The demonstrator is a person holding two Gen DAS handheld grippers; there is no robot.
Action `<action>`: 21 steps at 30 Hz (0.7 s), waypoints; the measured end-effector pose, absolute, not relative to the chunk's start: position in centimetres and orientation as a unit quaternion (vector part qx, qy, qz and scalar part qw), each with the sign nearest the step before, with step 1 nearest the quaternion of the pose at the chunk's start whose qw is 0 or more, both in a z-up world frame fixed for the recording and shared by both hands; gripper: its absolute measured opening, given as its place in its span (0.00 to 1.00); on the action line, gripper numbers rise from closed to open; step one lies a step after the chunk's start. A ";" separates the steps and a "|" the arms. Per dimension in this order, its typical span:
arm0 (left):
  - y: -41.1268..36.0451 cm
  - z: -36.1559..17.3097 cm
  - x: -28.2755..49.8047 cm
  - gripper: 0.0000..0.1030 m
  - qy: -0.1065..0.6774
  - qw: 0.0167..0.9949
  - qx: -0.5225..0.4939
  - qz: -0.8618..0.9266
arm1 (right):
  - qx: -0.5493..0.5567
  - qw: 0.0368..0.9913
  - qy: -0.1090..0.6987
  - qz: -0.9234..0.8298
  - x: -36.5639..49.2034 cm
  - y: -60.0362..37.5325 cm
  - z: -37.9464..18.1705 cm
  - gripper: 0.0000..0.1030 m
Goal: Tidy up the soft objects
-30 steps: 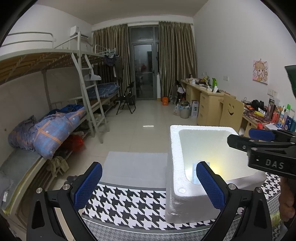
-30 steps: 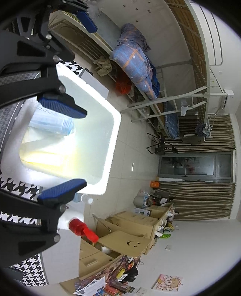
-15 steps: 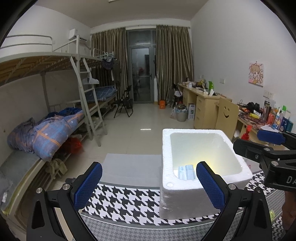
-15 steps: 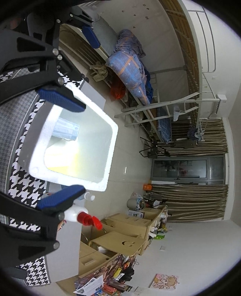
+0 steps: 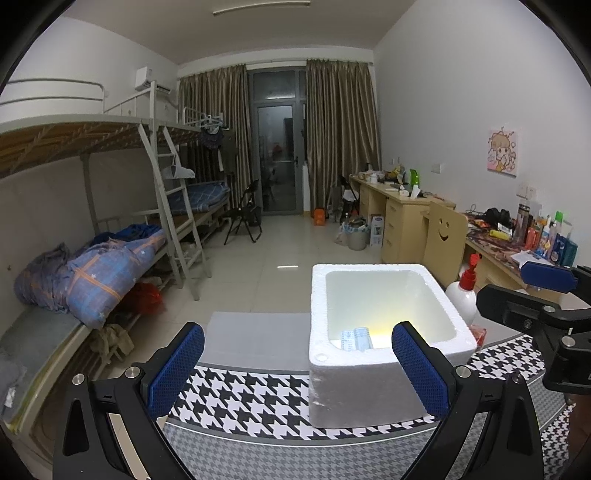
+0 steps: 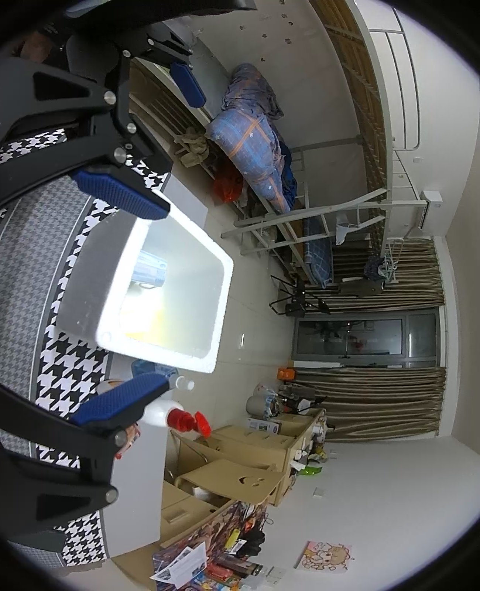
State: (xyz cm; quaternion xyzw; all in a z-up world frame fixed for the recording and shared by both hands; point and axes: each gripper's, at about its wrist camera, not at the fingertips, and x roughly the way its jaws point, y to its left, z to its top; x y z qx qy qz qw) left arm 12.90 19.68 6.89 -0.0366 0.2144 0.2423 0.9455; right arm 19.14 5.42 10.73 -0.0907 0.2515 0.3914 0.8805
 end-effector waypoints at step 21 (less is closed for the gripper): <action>15.6 7.3 10.2 0.99 0.203 0.956 -0.038 0.206 | -0.094 0.891 0.231 0.380 15.3 1.0 10.8 0.86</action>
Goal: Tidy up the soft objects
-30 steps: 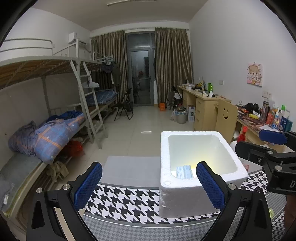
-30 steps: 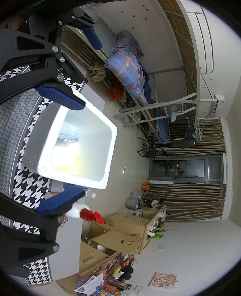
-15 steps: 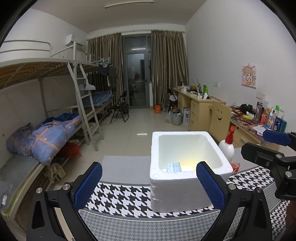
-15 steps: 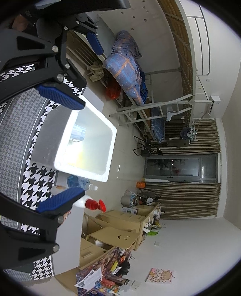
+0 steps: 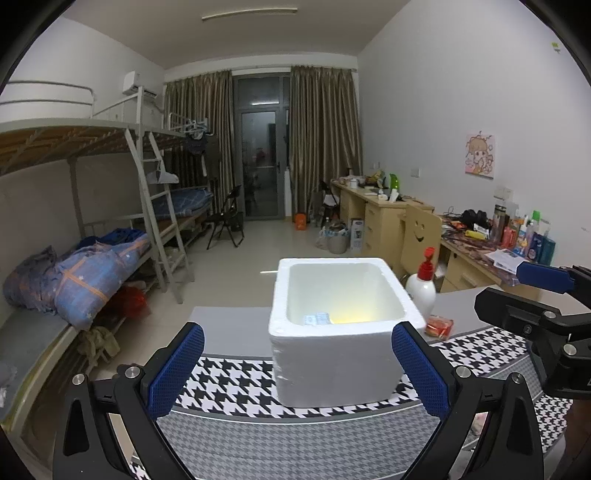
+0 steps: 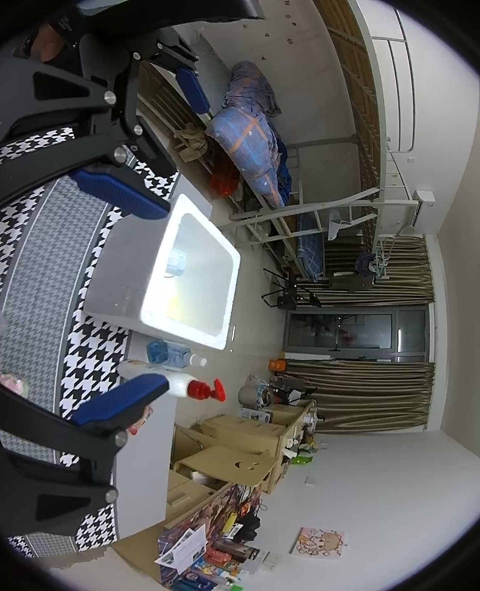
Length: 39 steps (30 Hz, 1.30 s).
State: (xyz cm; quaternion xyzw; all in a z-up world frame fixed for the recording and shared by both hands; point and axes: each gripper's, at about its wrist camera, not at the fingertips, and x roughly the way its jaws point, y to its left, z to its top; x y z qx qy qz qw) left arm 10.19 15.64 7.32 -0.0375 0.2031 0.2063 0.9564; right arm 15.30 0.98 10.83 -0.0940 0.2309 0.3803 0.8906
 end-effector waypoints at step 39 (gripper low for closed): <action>7.7 3.9 7.5 0.99 0.191 0.972 -0.054 0.124 | -0.068 0.922 0.201 0.325 10.4 -9.5 7.6 0.86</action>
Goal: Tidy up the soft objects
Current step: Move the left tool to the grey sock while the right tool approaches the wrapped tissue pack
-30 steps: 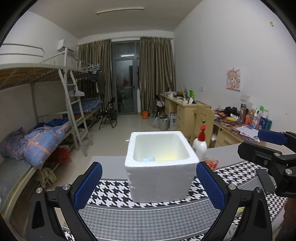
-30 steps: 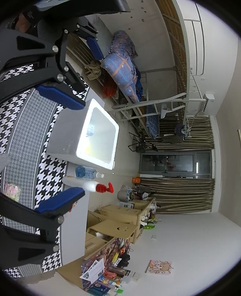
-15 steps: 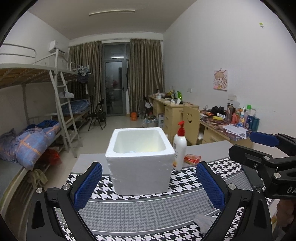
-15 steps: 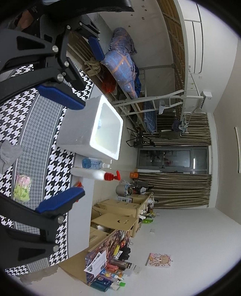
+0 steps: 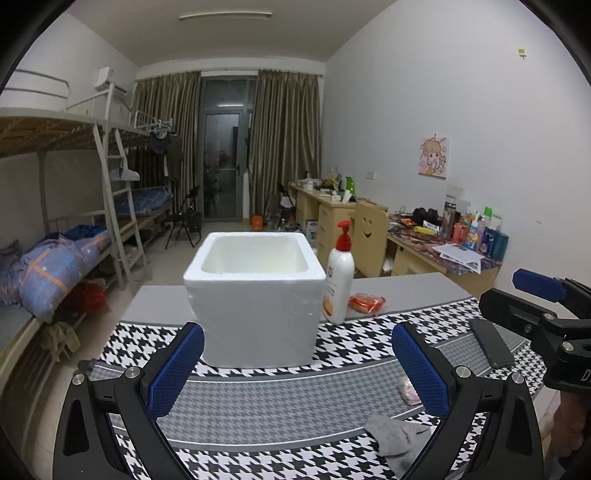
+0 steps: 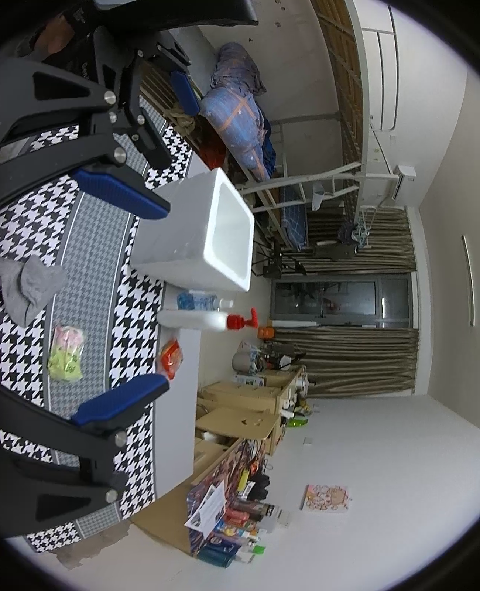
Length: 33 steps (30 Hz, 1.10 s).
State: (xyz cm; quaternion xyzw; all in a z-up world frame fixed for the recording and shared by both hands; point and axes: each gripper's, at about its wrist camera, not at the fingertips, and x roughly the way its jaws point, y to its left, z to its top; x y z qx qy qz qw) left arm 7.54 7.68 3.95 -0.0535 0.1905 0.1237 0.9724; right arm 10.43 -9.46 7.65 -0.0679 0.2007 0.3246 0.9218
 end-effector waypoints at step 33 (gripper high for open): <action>2.4 -2.5 8.7 0.99 0.241 0.967 -0.028 0.070 | -0.044 0.932 0.244 0.266 12.8 -14.4 2.1 0.86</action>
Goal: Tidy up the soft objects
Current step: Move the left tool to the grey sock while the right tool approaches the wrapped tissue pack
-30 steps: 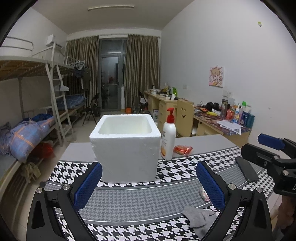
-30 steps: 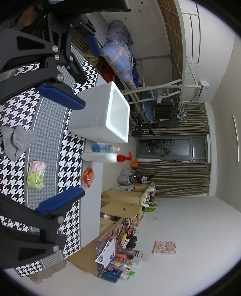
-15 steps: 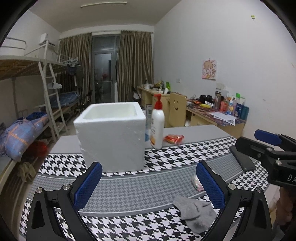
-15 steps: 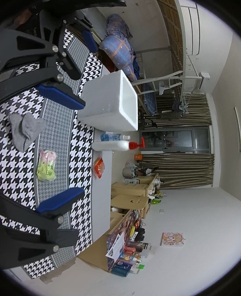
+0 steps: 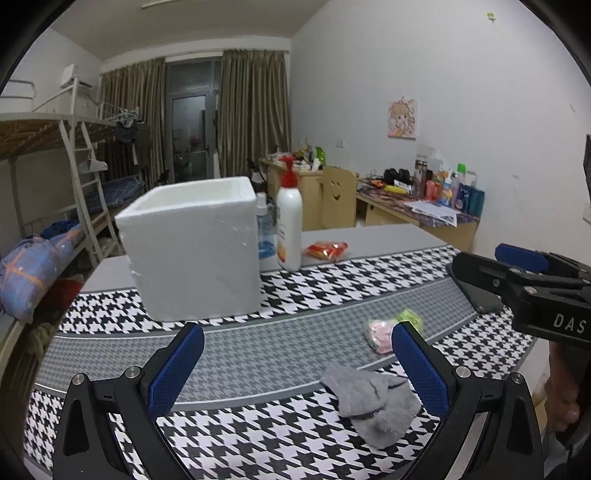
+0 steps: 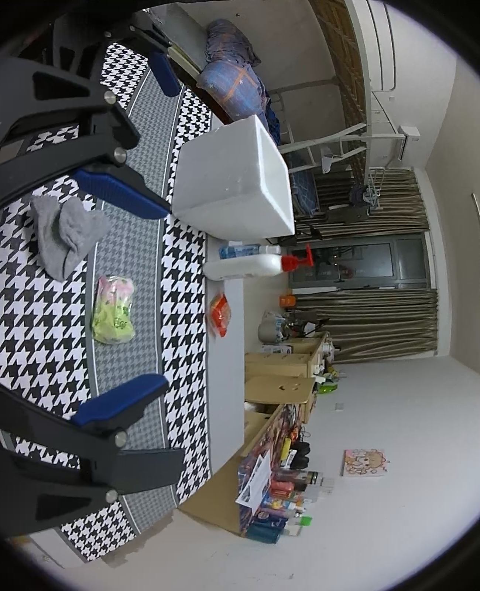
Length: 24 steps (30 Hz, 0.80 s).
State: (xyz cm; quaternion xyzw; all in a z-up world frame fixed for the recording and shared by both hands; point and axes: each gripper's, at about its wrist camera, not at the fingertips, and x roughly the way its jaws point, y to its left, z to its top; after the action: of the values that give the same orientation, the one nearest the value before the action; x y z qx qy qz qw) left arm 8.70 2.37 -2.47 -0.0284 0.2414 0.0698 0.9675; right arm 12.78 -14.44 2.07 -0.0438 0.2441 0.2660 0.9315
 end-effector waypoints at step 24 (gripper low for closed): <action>-0.5 -6.9 11.4 0.99 0.318 0.948 -0.013 0.023 | -0.040 0.924 0.301 0.233 16.3 -15.5 -1.9 0.86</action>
State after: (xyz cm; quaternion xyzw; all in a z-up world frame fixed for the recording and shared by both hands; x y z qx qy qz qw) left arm 11.44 -0.52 -6.93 -0.0131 0.3177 0.0226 0.9478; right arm 16.31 -15.47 -1.89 -0.0398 0.3009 0.2334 0.9238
